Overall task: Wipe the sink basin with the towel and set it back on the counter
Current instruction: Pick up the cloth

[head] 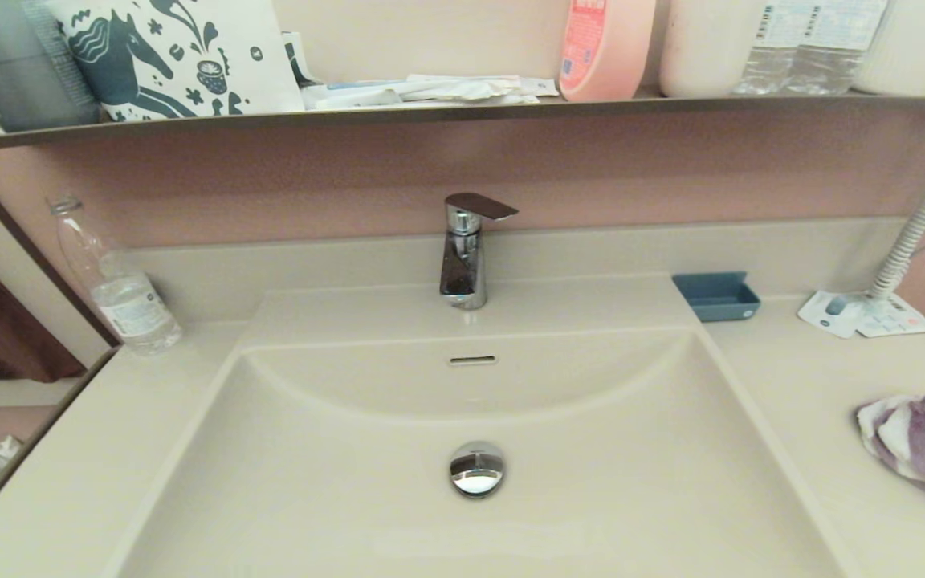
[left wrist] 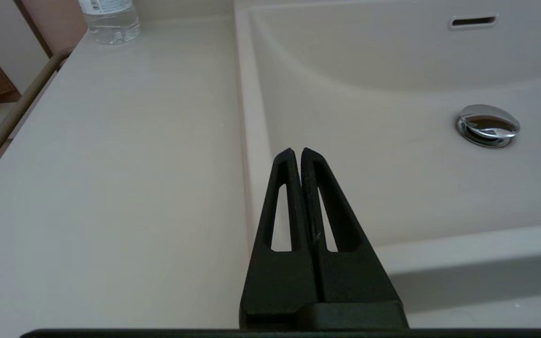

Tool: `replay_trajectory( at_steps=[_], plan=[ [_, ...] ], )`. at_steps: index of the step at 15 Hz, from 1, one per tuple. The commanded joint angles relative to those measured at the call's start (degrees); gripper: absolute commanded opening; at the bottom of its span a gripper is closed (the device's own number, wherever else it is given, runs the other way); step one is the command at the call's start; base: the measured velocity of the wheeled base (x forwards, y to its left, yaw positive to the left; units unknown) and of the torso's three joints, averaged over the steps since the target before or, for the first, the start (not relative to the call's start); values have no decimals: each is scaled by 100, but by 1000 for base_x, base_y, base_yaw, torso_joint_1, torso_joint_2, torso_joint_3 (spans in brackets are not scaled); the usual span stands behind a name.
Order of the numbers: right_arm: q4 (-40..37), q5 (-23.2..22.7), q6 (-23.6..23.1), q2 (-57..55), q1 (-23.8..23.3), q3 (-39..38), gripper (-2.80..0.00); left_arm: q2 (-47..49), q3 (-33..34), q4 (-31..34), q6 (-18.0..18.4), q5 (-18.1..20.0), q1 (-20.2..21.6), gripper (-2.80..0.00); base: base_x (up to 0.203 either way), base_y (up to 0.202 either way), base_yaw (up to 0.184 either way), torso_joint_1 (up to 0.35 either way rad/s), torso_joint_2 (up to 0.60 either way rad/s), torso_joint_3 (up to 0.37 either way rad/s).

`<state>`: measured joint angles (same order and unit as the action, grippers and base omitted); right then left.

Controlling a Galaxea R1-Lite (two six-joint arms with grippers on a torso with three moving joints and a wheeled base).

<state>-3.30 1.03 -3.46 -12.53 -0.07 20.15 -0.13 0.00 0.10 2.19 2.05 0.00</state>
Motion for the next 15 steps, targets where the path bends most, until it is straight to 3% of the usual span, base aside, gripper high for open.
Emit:
replay_trajectory(
  at_steps=[1,5,8,9,11,15],
  plan=[
    [-90,222,-38,-1267,-12,670,-280,13,0,-1,0,2,0,-280,0,0,0,0,0,0],
    [-432,883,-348,-3210,-99,1348,-280,13,0,-1,0,-1,0,-280,0,0,0,0,0,0],
    [-515,1119,-765,-4872,-682,1764,-280,13,0,-1,0,6,0,-280,0,0,0,0,0,0],
    [-530,1184,-933,-5357,-965,1953,0,13,0,-1,0,-3,0,-280,0,0,0,0,0,0],
    [-578,1317,-1350,-6080,-1595,2516,0,13,0,-1,0,-3,0,-280,0,0,0,0,0,0],
    [-1326,1365,-1664,-6340,-1742,2929,0,13,0,-1,0,5,0,-280,0,0,0,0,0,0]
  ],
)
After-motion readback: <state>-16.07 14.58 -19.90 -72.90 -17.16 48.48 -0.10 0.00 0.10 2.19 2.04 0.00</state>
